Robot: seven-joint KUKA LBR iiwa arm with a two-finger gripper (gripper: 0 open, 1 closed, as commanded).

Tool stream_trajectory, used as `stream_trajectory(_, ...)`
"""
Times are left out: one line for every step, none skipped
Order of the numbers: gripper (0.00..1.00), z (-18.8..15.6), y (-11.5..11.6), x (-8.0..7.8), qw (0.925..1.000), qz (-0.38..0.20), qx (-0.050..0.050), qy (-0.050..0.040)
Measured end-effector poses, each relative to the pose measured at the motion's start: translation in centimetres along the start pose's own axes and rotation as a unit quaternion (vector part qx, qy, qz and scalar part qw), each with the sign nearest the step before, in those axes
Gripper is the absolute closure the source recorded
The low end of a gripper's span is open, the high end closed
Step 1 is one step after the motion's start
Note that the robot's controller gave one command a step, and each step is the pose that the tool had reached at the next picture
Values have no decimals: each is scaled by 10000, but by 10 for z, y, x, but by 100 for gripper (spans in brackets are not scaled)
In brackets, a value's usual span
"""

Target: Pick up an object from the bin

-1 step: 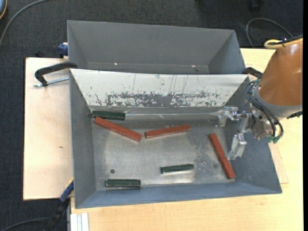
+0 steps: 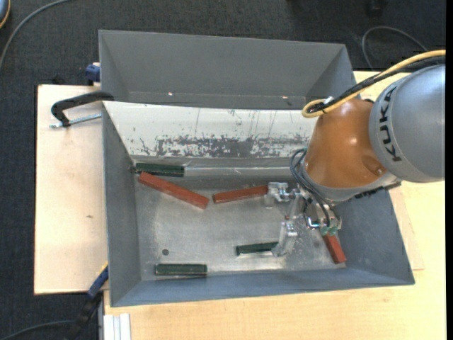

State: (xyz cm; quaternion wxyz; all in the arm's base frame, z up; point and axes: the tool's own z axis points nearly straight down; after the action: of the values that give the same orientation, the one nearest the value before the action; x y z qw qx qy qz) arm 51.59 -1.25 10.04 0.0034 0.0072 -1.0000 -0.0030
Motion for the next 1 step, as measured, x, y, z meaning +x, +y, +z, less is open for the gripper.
stream_trajectory(0,32,18,19,10000,13,16,-10)
